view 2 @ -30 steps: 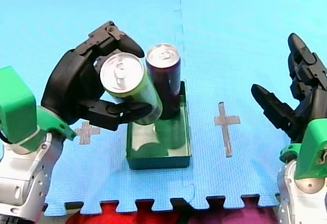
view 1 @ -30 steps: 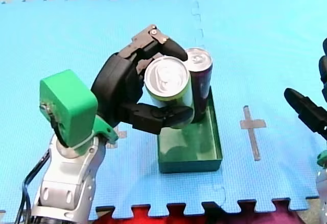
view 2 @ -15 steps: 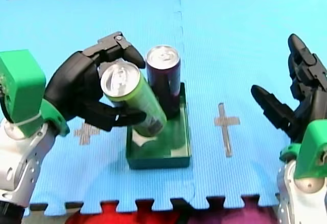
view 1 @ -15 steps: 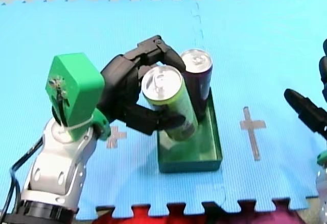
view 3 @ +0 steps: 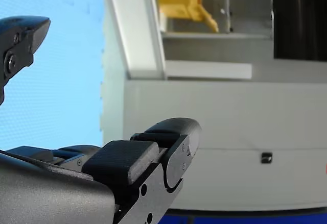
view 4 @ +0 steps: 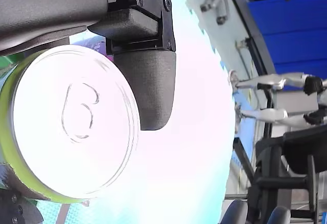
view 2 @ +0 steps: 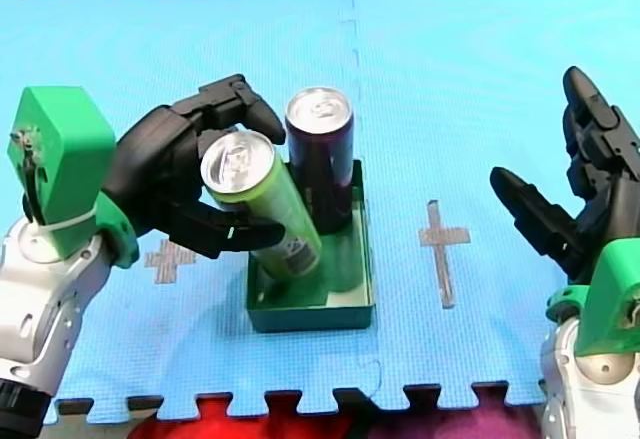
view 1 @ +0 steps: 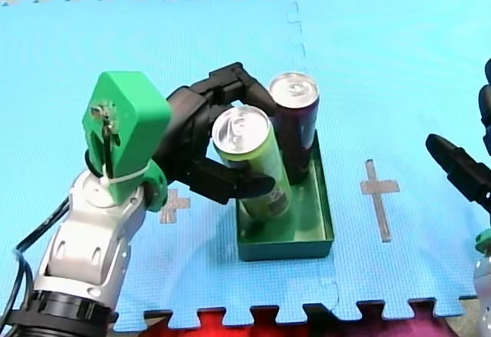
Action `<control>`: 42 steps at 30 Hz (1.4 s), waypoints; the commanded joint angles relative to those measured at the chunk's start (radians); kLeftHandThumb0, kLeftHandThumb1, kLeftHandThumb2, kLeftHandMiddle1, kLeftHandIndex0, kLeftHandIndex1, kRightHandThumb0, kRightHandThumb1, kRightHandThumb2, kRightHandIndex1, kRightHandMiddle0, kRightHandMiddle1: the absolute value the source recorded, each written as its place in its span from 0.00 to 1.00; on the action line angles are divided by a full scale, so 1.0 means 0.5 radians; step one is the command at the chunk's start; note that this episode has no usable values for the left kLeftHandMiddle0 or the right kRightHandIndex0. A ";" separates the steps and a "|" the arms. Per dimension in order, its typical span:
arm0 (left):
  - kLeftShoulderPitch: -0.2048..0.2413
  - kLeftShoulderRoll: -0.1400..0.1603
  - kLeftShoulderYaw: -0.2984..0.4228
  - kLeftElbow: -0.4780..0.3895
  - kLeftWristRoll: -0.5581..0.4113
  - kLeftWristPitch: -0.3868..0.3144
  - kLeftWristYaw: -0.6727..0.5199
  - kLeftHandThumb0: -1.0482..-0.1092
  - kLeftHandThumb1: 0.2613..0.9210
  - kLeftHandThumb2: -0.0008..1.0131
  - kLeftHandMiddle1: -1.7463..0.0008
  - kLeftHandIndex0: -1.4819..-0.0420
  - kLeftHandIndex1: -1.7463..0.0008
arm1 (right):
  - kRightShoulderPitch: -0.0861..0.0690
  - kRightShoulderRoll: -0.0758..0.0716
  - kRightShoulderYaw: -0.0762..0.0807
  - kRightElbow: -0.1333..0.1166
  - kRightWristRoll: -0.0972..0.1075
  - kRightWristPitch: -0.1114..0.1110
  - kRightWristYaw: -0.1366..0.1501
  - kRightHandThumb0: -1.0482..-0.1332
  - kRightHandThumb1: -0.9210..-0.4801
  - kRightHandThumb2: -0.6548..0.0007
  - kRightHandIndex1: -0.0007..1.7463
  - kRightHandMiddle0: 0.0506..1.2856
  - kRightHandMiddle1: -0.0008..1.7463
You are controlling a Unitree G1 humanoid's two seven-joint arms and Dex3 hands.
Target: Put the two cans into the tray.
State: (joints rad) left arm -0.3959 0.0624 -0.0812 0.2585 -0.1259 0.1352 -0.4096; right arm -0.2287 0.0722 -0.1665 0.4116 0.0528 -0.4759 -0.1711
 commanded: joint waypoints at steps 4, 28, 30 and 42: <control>-0.016 -0.012 0.020 0.022 -0.021 -0.040 -0.004 0.78 0.10 0.82 0.00 0.65 0.00 | 0.003 -0.003 -0.005 -0.009 0.007 0.003 -0.002 0.91 0.43 1.00 0.00 0.46 0.00; 0.011 0.068 -0.049 -0.145 0.109 -0.135 0.012 0.81 0.17 0.73 0.00 0.64 0.00 | 0.009 0.011 -0.010 -0.016 0.017 0.020 -0.005 0.92 0.42 1.00 0.00 0.46 0.00; 0.016 0.111 -0.064 -0.195 0.152 -0.158 0.009 0.81 0.18 0.72 0.00 0.64 0.00 | 0.009 0.012 -0.010 -0.017 0.016 0.024 -0.007 0.92 0.42 1.00 0.00 0.46 0.00; -0.027 0.280 -0.145 -0.437 0.250 -0.157 -0.129 0.81 0.21 0.69 0.00 0.61 0.00 | -0.026 0.024 -0.010 0.041 0.003 0.017 -0.038 0.91 0.42 1.00 0.00 0.46 0.00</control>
State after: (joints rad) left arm -0.4067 0.1963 -0.1568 0.0313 0.0047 0.0734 -0.4700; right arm -0.2350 0.0843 -0.1704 0.4270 0.0552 -0.4651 -0.1861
